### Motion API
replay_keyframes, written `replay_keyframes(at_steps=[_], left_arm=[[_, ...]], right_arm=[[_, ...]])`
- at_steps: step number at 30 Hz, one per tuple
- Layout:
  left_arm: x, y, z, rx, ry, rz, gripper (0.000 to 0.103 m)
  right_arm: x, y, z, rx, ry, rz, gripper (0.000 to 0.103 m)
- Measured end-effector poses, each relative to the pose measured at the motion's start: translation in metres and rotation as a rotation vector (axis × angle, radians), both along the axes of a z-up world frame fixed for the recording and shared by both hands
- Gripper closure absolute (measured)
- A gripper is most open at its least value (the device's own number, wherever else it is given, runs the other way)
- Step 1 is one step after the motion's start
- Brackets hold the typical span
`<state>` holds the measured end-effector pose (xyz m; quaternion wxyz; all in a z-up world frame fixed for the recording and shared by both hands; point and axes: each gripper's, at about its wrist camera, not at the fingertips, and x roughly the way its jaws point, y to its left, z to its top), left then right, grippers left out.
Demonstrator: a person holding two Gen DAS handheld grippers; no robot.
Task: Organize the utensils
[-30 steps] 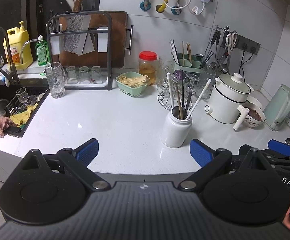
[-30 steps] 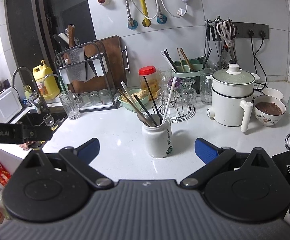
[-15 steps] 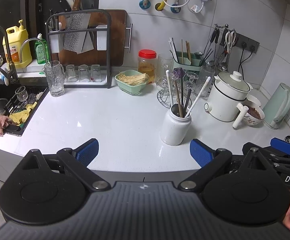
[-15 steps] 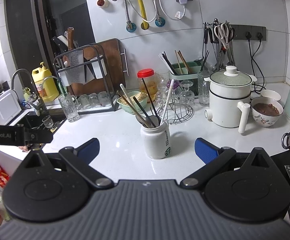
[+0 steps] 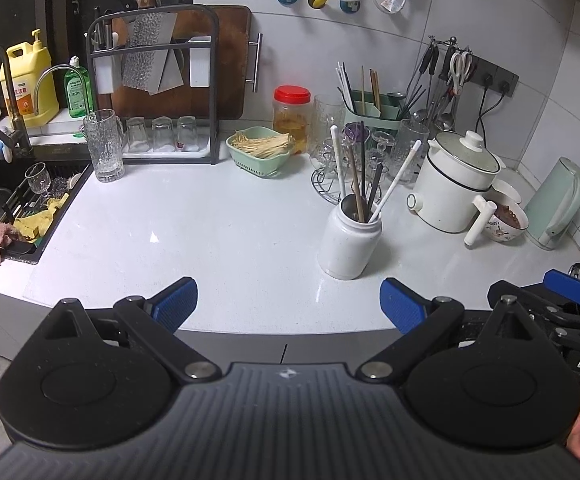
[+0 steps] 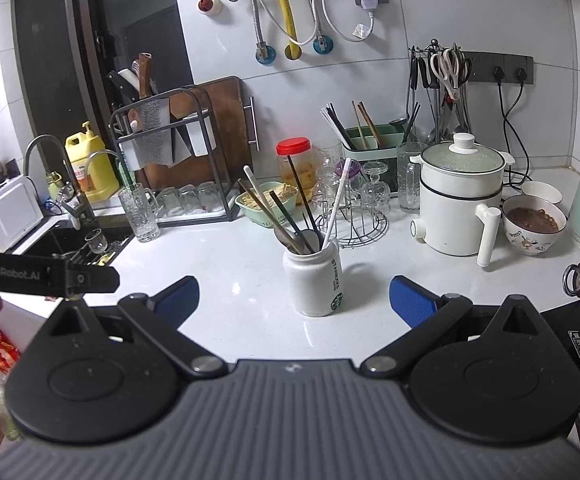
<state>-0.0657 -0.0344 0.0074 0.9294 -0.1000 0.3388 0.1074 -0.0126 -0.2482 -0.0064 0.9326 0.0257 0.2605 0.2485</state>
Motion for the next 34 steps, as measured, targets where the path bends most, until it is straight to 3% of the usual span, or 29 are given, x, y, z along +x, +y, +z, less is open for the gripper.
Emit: replay_keyframes(at_steps=[34], left_arm=[[0.0073, 0.0061, 0.0073, -0.003, -0.006, -0.009, 0.003]], right_arm=[[0.0076, 0.0045, -0.0015, -0.005, 0.000, -0.014, 0.000]])
